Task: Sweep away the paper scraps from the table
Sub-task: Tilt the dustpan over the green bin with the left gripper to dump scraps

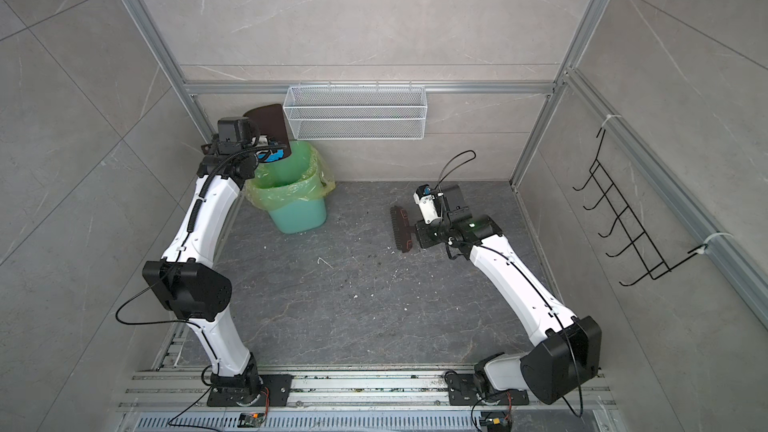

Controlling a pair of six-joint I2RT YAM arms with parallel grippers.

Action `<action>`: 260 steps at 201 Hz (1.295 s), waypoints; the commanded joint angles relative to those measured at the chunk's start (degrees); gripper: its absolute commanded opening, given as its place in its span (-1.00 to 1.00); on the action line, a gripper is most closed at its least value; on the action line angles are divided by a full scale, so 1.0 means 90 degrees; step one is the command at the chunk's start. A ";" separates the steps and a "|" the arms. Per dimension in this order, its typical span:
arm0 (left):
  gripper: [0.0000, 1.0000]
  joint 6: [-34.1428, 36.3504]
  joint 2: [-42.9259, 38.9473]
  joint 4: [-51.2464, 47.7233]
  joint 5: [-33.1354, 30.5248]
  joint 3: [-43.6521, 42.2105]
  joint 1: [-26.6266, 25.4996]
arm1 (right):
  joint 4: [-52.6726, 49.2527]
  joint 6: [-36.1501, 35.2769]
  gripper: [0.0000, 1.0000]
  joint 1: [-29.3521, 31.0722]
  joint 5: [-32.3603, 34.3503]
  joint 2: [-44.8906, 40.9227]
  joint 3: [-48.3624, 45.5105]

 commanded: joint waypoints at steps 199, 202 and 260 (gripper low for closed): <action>-1.00 0.0972 -0.1441 0.0715 0.0618 -0.1650 -0.0002 | 0.0372 -0.0219 -1.00 -0.0004 -0.0065 -0.0399 -0.0237; -1.00 0.0992 -0.1445 0.0713 0.0631 -0.1647 -0.0002 | 0.0381 -0.0225 -1.00 -0.0011 -0.0065 -0.0404 -0.0238; -1.00 0.0447 -0.1383 0.0396 0.0544 -0.1296 0.0003 | 0.0397 -0.0225 -1.00 -0.0005 -0.0037 -0.0456 -0.0236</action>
